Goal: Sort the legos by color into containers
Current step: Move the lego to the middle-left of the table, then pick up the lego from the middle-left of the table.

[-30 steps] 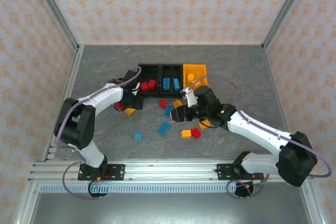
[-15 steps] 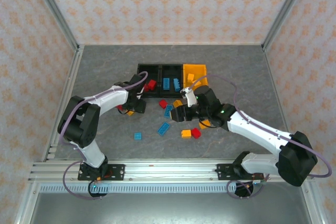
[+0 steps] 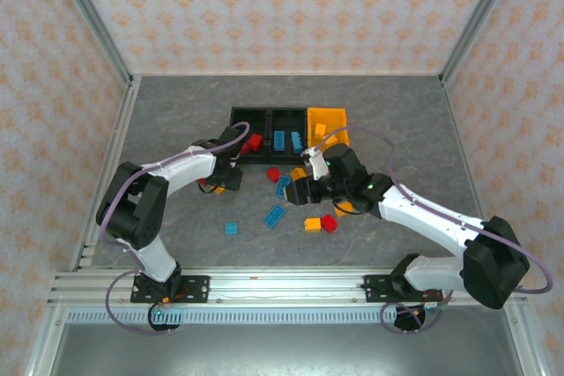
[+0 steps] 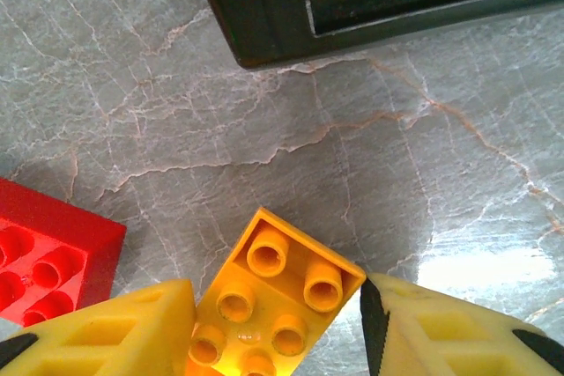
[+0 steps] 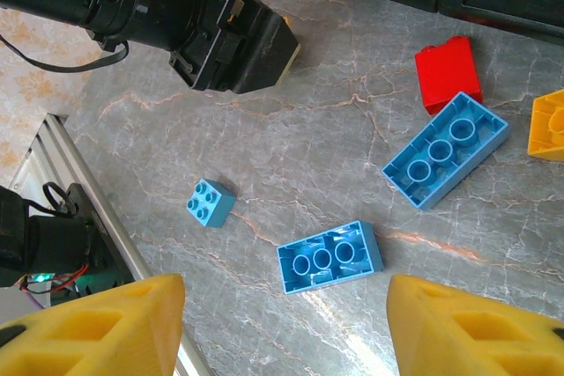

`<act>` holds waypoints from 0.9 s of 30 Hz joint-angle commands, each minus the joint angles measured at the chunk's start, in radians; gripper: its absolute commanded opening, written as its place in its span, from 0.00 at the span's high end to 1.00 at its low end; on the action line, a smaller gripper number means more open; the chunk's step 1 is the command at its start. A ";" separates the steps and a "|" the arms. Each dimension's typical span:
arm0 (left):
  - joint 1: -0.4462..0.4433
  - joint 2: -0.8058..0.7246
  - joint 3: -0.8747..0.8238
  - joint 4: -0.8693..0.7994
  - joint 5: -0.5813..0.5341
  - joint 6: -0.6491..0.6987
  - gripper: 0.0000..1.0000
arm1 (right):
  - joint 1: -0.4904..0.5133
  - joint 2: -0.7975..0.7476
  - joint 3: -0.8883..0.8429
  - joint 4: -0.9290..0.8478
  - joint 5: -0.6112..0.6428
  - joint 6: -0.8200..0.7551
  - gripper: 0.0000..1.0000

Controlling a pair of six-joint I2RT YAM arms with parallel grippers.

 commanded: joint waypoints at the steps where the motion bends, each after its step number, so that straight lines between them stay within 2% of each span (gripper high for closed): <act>1: -0.017 -0.006 0.021 -0.064 0.021 -0.016 0.49 | 0.001 -0.006 0.006 0.028 -0.010 0.010 0.38; 9: -0.017 -0.016 0.059 -0.108 -0.026 0.006 0.38 | 0.001 0.005 0.005 0.041 -0.020 0.008 0.38; 19: -0.019 0.080 0.027 -0.055 -0.024 0.006 0.35 | 0.001 -0.013 -0.018 0.051 -0.027 0.022 0.38; 23: -0.023 0.081 0.010 -0.046 -0.015 -0.003 0.42 | 0.001 -0.016 -0.024 0.051 -0.025 0.026 0.38; 27: -0.025 0.046 0.010 -0.056 -0.001 -0.008 0.58 | 0.001 -0.014 -0.029 0.057 -0.026 0.029 0.38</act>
